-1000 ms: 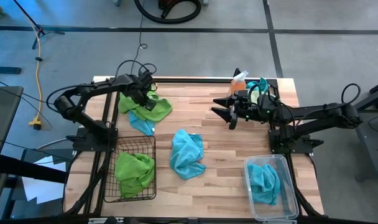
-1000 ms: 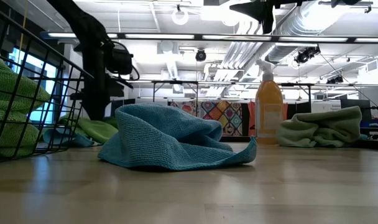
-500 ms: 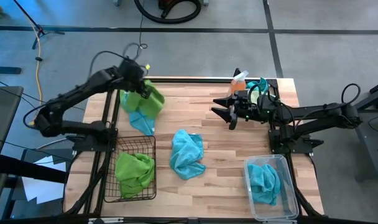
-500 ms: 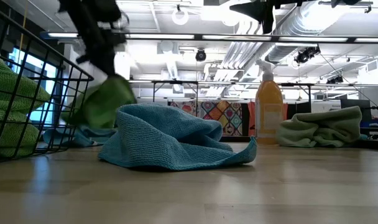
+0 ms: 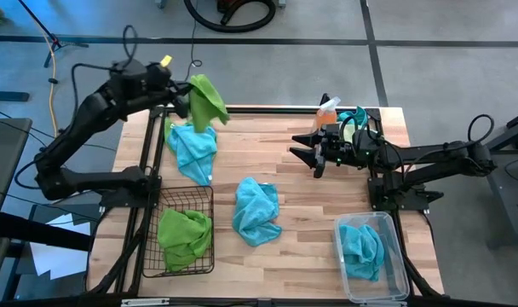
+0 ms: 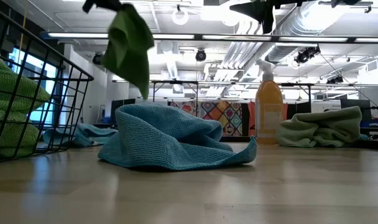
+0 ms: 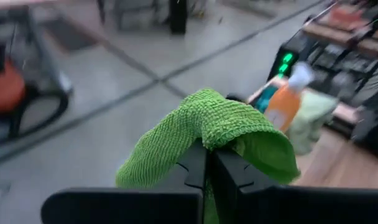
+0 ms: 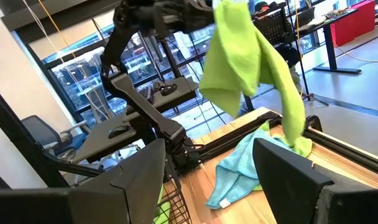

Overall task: Sort microfiber towel by color & place in baskets
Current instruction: Put the green microfiber cloth into the black wire basket

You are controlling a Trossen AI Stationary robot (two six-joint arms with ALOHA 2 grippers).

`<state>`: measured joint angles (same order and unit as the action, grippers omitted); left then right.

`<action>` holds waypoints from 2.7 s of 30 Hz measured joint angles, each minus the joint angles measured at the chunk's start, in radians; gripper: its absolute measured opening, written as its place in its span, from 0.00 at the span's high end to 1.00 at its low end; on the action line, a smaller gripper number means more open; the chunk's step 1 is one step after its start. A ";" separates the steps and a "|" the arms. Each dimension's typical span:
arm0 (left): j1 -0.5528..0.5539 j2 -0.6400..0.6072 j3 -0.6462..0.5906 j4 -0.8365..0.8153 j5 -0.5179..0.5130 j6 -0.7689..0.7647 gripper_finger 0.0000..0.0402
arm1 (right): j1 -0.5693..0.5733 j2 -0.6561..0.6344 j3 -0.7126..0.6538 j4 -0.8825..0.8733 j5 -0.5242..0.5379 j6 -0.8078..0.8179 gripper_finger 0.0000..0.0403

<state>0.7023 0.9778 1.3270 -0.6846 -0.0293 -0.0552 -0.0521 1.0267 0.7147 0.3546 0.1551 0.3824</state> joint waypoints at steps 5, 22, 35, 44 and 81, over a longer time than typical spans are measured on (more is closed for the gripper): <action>-0.040 -0.030 0.000 0.033 0.013 0.027 1.00 | 0.000 0.000 0.000 0.000 0.000 -0.002 0.40; -0.355 -0.084 -0.002 0.115 0.544 -0.102 1.00 | 0.000 0.000 0.000 -0.037 0.000 0.001 0.40; -0.885 -0.124 0.000 0.001 0.238 -0.441 1.00 | 0.000 0.000 0.000 -0.037 0.000 -0.009 0.40; -1.164 -0.037 0.000 -0.335 0.143 -0.737 1.00 | 0.000 0.000 0.000 -0.037 0.000 -0.009 0.40; -1.293 0.236 -0.468 -0.223 0.109 -0.638 1.00 | -0.001 0.000 0.000 -0.089 0.015 -0.006 0.40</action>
<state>-0.5903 1.2135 0.8589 -0.9072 0.0799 -0.6932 -0.0528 1.0271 0.7147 0.2654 0.1703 0.3763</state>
